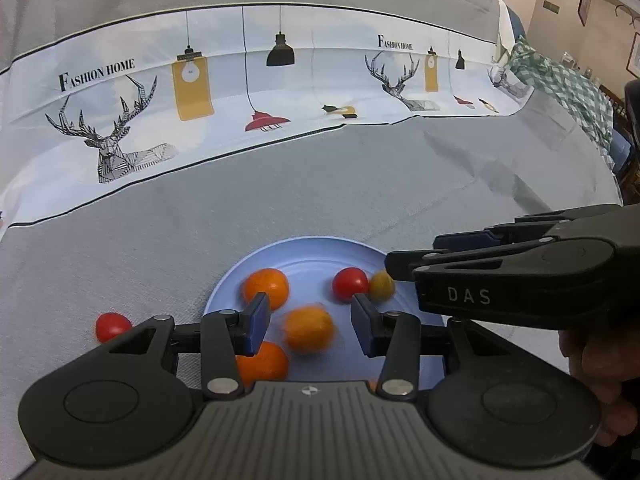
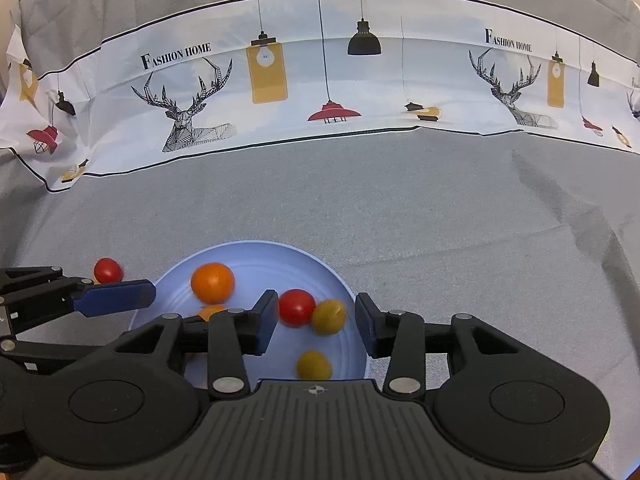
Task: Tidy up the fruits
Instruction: 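Move both open tools back to the remaining fruits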
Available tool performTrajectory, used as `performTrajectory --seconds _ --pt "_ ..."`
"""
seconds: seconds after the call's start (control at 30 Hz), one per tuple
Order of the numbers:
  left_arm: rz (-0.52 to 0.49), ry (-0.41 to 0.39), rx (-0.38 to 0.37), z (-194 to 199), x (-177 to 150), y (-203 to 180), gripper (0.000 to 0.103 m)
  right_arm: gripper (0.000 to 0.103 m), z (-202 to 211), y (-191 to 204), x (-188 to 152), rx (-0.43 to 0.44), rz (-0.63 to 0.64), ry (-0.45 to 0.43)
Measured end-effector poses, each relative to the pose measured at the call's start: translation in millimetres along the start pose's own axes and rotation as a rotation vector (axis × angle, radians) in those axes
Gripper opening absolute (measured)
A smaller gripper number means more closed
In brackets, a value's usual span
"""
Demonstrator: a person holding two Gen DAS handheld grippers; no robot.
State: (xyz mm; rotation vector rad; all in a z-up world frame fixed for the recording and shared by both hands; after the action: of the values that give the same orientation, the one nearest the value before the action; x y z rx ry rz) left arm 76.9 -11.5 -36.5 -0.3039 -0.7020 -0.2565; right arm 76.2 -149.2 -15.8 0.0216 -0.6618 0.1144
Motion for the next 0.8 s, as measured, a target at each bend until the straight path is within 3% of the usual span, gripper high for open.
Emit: performTrajectory --seconds 0.13,0.33,0.5,0.8 --pt "0.004 -0.008 0.017 2.0 0.9 1.9 0.047 0.045 0.5 -1.0 0.8 0.000 -0.009 -0.003" --pt "0.045 -0.011 0.064 2.1 3.8 13.2 0.023 0.045 0.0 0.8 2.1 -0.001 -0.005 -0.011" --pt "0.121 -0.010 0.133 2.5 8.2 32.2 0.022 0.045 0.7 2.6 3.3 0.003 -0.007 -0.020" --pt "0.266 0.051 0.335 2.3 10.5 79.0 0.026 0.045 -1.2 15.4 6.3 0.024 0.001 -0.025"
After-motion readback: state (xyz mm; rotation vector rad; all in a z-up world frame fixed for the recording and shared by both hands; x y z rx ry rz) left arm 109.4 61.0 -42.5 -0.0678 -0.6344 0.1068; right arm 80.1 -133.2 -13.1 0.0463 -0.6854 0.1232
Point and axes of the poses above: each gripper's, at about its wrist camera, not at the fingertips, and z roughly against the way its jaws point, y to its left, x to its top, the point moved 2 cm from there along -z, roughly the way its jaws point, and after that the axes turned 7 degrees about z, right-handed, at the moved point
